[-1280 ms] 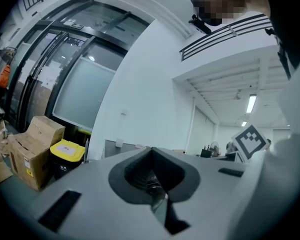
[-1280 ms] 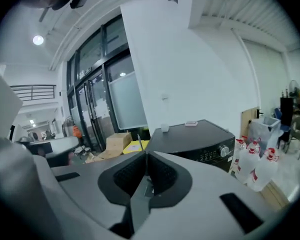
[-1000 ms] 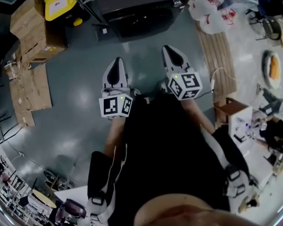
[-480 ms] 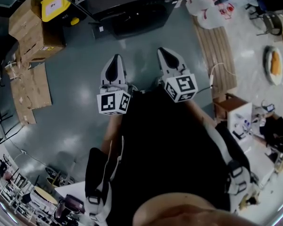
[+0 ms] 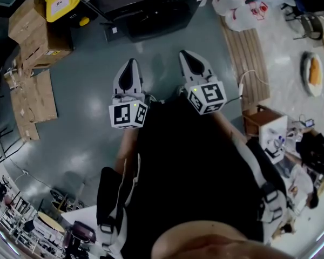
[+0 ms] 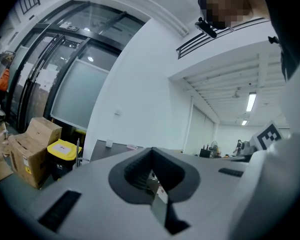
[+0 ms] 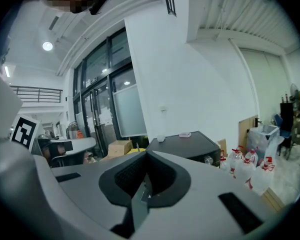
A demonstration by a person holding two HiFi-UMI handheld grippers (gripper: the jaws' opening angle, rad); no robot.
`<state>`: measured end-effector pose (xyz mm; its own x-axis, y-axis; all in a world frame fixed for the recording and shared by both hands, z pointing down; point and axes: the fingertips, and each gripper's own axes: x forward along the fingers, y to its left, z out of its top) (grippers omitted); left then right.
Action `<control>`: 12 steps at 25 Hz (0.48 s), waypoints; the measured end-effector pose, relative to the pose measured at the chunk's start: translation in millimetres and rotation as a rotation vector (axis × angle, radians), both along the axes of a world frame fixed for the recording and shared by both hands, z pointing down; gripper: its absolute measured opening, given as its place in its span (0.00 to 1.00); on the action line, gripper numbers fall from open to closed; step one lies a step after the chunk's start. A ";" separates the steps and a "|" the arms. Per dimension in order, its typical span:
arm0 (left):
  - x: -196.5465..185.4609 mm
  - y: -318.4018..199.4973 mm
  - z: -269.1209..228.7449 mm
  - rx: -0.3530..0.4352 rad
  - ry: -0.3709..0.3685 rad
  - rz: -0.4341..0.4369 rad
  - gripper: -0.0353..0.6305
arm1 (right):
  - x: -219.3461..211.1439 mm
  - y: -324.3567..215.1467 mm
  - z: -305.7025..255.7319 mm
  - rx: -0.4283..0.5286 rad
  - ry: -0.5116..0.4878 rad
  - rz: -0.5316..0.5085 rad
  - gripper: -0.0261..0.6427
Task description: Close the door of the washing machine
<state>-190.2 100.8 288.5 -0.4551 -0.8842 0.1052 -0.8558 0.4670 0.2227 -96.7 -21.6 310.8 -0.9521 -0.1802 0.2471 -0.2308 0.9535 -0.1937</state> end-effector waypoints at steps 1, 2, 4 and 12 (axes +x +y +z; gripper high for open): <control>-1.0 0.9 0.1 -0.001 -0.005 0.002 0.06 | 0.1 1.0 -0.4 0.002 -0.001 -0.001 0.05; -2.0 1.8 0.2 0.000 -0.002 -0.001 0.06 | 0.4 1.7 -0.2 0.002 0.000 0.002 0.05; -2.6 3.5 0.4 0.007 0.016 -0.014 0.06 | 1.5 2.7 0.8 0.000 0.005 0.006 0.05; -0.1 3.3 -0.7 0.015 0.018 -0.015 0.06 | 2.9 5.1 -2.3 0.000 0.003 -0.007 0.05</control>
